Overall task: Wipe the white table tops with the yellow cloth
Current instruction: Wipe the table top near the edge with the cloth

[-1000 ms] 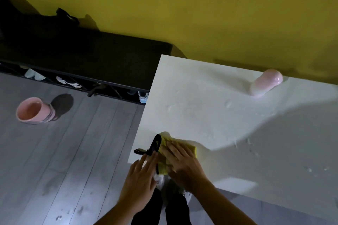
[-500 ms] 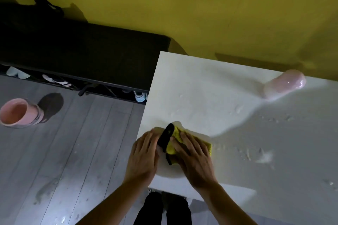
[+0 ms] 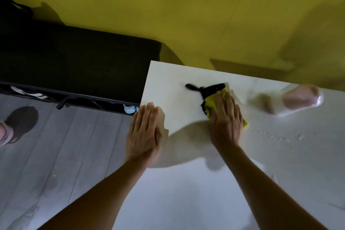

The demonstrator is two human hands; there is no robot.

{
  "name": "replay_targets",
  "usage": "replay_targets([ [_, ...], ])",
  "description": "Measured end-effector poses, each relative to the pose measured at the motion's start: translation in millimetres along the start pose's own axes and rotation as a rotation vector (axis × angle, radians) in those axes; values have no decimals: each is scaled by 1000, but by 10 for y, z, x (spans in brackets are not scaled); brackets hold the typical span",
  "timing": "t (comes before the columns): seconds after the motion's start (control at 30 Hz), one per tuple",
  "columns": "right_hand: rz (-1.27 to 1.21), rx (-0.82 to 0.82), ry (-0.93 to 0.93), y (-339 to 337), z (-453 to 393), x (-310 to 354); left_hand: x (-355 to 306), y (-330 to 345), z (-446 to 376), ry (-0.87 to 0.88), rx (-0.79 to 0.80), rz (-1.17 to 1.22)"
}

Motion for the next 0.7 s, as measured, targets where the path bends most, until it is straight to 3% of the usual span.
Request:
replay_targets([
  [0.07,-9,-42,140,55,-237,-67,-16,17,-7,2,-4,-12],
  [0.13,-14,-79,135,122,-394,84,-55,-1,-37,10,-22,4],
  [0.33,-128,57,-225,559,-487,1515,-123,-52,-42,32,-48,4],
  [0.47,-64,136,-485,765,-421,2187,-93,-22,-50,10,-15,-19],
  [0.57,-64,105,-490,716,-467,1997,-104,-28,-47,26,-26,-1],
  [0.7,-88,-185,-145,331,-842,861,-112,-59,-50,28,-49,17],
])
Point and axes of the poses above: each hand's wrist, its own z-axis away from the middle knuckle, its own y-axis out of the palm, x = y × z, the point moved 9 cm from there along -z, towards the middle knuckle, and after that the axes turned 9 degrees about y, right-handed, at the moved point
